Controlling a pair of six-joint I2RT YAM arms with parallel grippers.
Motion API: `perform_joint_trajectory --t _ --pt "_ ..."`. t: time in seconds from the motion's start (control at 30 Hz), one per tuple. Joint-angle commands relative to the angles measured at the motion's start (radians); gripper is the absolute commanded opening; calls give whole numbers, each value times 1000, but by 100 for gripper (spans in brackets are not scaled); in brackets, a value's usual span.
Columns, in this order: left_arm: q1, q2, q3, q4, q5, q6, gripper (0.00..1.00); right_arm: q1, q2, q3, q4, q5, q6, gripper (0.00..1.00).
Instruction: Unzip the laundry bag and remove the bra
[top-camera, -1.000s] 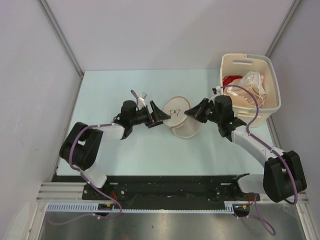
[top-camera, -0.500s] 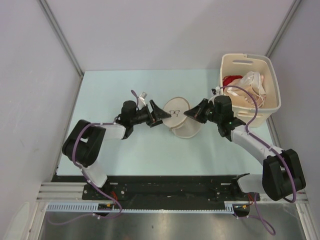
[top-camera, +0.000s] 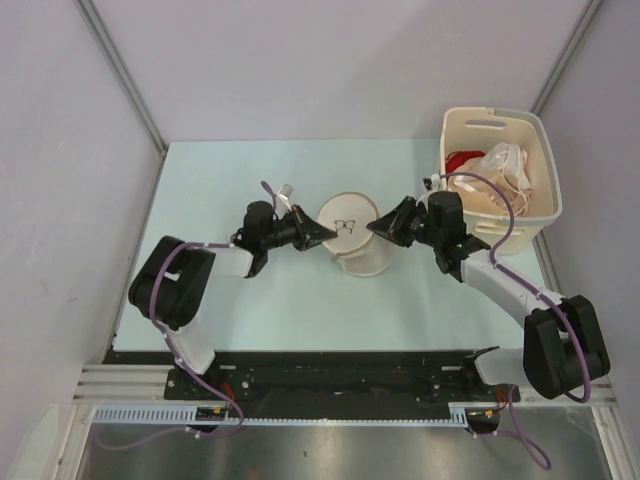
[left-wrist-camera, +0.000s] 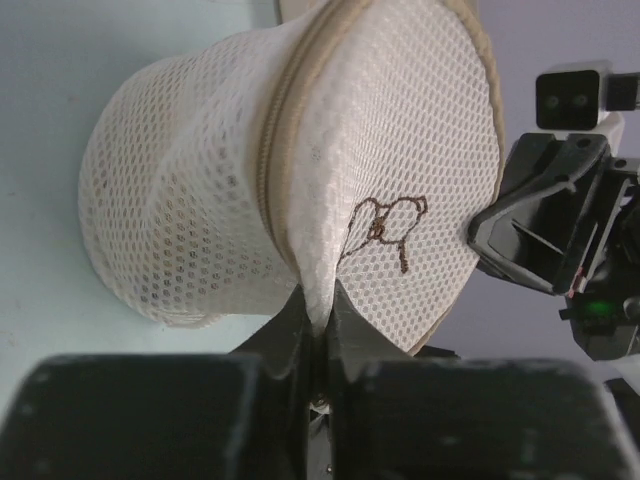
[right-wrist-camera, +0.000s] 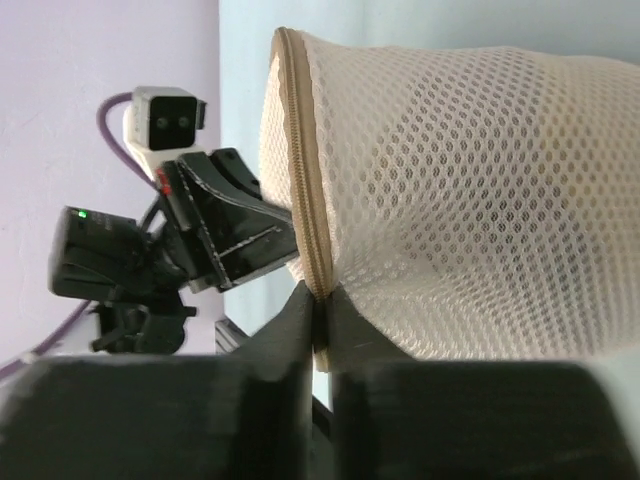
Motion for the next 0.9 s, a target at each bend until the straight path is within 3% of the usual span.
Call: perform_joint_trajectory --t 0.0,0.03,0.07,0.13,0.2,0.33,0.5,0.63,0.87 --pt "-2 -97 73 -195 -25 73 0 3 -38 47 -73 74 -24 40" --pt "-2 -137 85 -248 -51 102 0 17 -49 72 -128 116 -76 56" --pt "-2 -154 110 -359 -76 113 0 26 -64 98 -261 163 -100 61" --pt "-3 -192 133 -462 -160 133 0 43 -121 155 -351 297 -159 65" --pt "-5 -238 133 -553 -240 124 0 81 -196 161 -417 389 -176 64" --pt "-29 -334 53 -601 -407 9 0 245 -266 161 -457 561 -187 44" --pt "-86 -380 65 -704 -538 3 0 451 -218 161 -439 604 -103 35" --pt "-94 -364 81 -727 -546 8 0 554 -136 164 -377 598 -47 38" --pt "-97 -374 70 -724 -535 3 0 585 -58 170 -340 570 19 44"
